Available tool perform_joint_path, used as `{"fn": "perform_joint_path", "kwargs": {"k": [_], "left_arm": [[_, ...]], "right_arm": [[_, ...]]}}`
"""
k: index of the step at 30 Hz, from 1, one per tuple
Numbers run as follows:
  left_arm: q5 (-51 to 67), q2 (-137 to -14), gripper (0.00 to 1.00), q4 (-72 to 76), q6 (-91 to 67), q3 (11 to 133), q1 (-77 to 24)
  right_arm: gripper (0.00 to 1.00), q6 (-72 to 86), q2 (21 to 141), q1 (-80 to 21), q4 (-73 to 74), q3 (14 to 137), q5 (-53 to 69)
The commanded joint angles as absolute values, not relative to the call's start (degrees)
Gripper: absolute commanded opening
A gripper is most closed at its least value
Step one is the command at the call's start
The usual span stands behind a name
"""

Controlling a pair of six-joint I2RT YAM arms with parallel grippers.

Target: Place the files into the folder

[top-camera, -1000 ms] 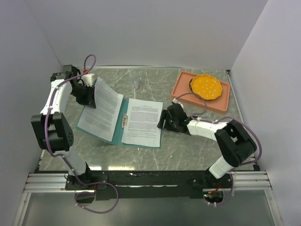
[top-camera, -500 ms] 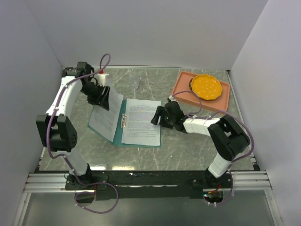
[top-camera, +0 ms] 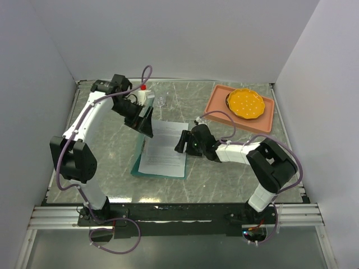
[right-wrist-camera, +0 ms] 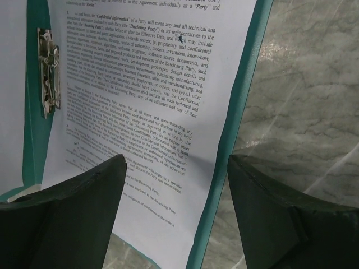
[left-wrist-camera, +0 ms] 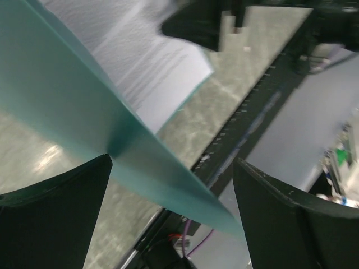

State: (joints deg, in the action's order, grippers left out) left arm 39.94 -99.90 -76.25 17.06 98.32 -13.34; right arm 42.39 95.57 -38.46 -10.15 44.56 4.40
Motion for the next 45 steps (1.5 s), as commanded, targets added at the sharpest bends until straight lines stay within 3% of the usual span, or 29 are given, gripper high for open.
{"fn": "perform_joint_path", "kwargs": {"k": [1, 12, 19, 23, 25, 29, 34, 45], "left_arm": [[50.61, -99.58, 0.96, -78.84, 16.44, 101.95, -17.92], [58.71, -100.37, 0.96, -78.84, 18.89, 105.29, -20.92], [53.53, -99.05, 0.96, -78.49, 22.67, 103.27, -14.16], [43.18, -99.93, 0.96, -67.73, 18.91, 98.89, -6.79], [33.95, -99.58, 0.96, -61.21, 16.79, 91.96, -6.33], [29.62, -101.15, 0.99, -50.37, 16.69, 80.62, -6.33], [31.03, -104.24, 0.96, -47.91, 22.23, 76.12, -5.89], [20.57, -99.14, 0.88, -32.26, 24.70, 64.95, -4.75]], "right_arm": [[0.81, 41.66, 94.22, -38.67, -2.29, 42.98, 4.39], [0.82, 42.01, 86.31, -33.58, 5.44, 39.02, -2.80], [0.82, 41.75, 76.75, -29.27, 10.28, 37.00, -7.56], [0.82, 40.17, 75.76, -28.39, 9.23, 38.75, -6.07], [0.82, 40.08, 77.33, -28.39, 7.83, 39.98, -4.06], [0.82, 39.73, 82.96, -28.39, 5.72, 45.07, -0.36], [0.82, 39.46, 91.03, -28.39, 3.69, 50.09, 2.46], [0.82, 39.29, 102.56, -28.48, 5.36, 60.73, 5.45]]}}
